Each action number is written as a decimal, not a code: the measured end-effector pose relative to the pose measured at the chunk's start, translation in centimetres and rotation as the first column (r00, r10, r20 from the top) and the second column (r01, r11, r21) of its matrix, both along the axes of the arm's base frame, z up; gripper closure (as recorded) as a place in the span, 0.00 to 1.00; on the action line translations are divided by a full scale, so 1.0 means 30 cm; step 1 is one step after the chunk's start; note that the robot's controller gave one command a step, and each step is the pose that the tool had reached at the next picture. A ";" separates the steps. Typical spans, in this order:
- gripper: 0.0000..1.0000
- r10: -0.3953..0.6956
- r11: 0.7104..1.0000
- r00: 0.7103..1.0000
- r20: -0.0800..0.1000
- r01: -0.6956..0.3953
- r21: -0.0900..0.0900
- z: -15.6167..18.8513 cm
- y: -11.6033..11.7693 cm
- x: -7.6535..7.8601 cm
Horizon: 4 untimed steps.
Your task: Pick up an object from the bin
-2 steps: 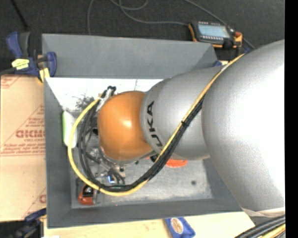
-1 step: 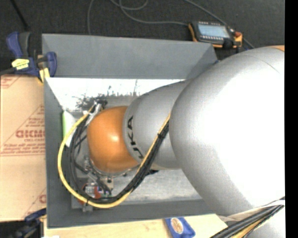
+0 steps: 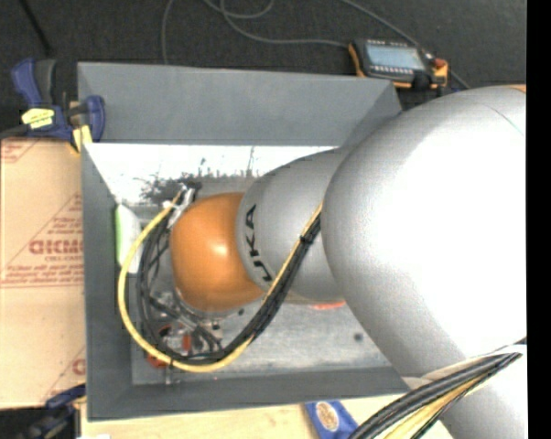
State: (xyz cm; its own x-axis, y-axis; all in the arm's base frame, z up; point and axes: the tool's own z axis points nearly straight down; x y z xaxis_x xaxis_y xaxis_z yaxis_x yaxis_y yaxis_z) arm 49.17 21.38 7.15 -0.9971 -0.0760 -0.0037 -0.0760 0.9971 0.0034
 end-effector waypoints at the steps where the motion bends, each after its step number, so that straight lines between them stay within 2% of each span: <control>1: 1.00 -0.001 1.000 1.000 0.000 0.001 0.000 0.000 0.000 0.000; 2: 1.00 0.030 1.000 1.000 -0.006 -0.030 -0.006 0.101 -0.039 -0.044; 3: 1.00 0.017 1.000 1.000 -0.006 -0.017 -0.006 0.229 -0.065 0.056; 4: 1.00 0.019 1.000 1.000 0.003 -0.019 -0.003 0.261 -0.052 0.096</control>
Offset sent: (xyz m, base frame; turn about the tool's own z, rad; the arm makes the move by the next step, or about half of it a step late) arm -0.0156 -0.0134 0.0428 -0.0390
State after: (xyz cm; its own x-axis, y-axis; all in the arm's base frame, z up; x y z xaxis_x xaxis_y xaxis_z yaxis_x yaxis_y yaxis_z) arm 52.05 19.83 15.00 -0.9955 -0.0948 -0.0064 -0.0948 0.9955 0.0001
